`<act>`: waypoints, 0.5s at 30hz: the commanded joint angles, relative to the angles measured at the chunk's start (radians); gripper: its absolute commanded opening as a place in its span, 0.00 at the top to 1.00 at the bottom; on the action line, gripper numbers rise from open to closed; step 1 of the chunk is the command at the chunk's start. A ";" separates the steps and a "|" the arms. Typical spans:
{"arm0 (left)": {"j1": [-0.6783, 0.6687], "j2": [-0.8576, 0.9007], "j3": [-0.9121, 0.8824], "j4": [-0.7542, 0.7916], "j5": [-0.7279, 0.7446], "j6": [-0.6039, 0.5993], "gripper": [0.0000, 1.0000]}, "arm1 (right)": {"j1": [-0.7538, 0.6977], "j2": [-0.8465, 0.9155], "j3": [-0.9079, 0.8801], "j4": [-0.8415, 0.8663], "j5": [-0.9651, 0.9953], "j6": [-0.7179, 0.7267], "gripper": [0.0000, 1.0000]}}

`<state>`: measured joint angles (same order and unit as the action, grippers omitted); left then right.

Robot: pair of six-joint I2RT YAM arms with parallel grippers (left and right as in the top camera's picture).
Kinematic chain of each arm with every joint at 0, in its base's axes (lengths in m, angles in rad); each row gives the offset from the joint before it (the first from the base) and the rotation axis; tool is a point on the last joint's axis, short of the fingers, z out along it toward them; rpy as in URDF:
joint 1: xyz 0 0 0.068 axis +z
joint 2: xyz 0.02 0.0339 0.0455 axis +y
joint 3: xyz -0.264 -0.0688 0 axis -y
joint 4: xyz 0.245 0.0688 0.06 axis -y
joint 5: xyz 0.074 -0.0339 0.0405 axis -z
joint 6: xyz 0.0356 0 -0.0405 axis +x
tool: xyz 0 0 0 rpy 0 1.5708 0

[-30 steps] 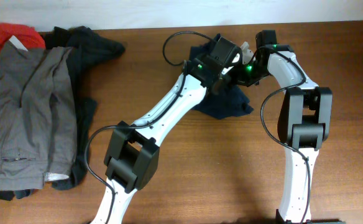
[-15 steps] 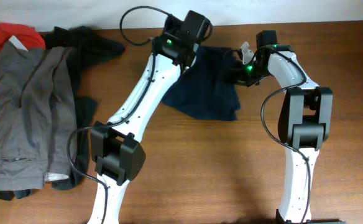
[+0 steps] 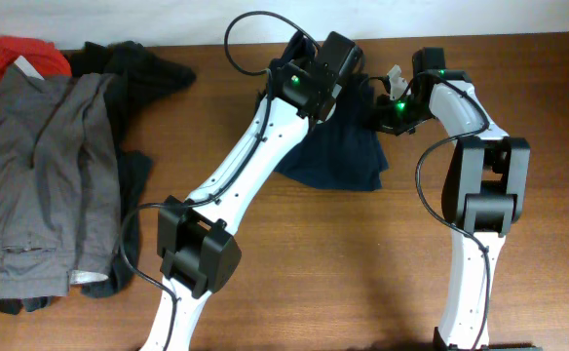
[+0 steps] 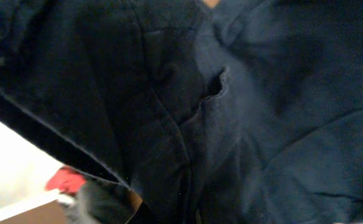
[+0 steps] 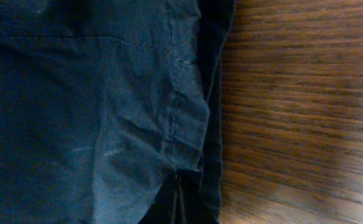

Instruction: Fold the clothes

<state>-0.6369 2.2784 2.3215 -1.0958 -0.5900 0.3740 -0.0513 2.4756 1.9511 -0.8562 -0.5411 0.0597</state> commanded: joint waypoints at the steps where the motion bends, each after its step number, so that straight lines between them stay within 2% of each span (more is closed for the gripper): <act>1: 0.035 0.003 0.026 0.006 -0.171 0.070 1.00 | -0.040 0.213 -0.121 -0.023 0.391 0.000 0.96; 10: 0.139 0.003 0.026 0.001 -0.183 0.142 1.00 | -0.040 0.214 -0.124 -0.021 0.387 0.000 0.96; 15: 0.151 0.003 0.026 0.002 -0.276 0.167 1.00 | -0.040 0.214 -0.124 -0.017 0.388 0.000 0.96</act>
<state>-0.4866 2.2784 2.3215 -1.0966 -0.7532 0.5018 -0.0513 2.4767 1.9491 -0.8543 -0.5419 0.0639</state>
